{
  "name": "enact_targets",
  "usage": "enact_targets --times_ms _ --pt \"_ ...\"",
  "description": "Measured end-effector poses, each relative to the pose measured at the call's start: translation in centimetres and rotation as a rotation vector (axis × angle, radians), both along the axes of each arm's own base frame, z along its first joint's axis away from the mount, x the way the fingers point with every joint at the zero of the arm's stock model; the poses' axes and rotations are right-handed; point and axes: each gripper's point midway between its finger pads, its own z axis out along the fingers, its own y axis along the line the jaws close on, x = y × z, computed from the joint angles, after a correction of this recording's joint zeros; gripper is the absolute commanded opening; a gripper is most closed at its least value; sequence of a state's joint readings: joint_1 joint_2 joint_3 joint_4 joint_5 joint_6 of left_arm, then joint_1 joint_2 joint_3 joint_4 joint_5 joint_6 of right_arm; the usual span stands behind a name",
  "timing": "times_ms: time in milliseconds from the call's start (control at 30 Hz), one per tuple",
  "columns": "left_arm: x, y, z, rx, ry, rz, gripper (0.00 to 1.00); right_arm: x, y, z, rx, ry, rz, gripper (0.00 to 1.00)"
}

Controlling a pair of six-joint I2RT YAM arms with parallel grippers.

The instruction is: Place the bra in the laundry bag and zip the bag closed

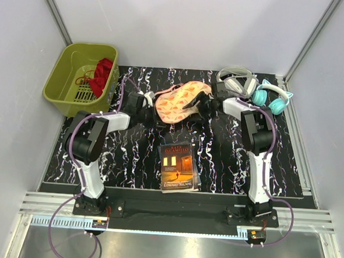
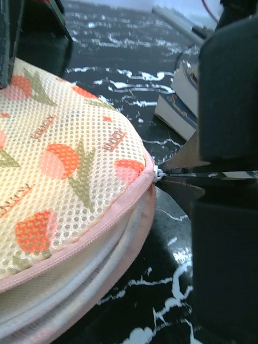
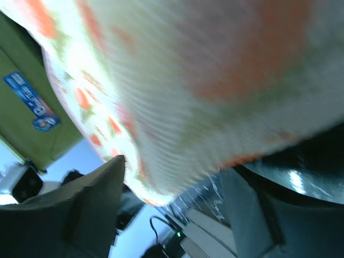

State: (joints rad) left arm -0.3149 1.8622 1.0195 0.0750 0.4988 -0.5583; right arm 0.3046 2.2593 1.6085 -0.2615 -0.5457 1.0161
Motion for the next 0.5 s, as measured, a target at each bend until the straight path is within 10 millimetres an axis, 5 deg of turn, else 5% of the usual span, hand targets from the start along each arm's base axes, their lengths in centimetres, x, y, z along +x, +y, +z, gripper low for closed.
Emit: enact_targets --times_ms 300,433,500 --pt "-0.2 -3.7 1.5 -0.142 0.04 0.009 0.0 -5.6 0.5 0.4 0.083 0.135 0.004 0.88" --pt "-1.0 -5.7 1.2 -0.165 0.073 -0.013 0.0 -6.0 2.5 1.1 0.121 0.13 0.017 0.71" --pt "-1.3 -6.6 1.1 -0.173 0.083 -0.025 0.0 -6.0 3.2 1.4 0.13 0.124 0.019 0.48"
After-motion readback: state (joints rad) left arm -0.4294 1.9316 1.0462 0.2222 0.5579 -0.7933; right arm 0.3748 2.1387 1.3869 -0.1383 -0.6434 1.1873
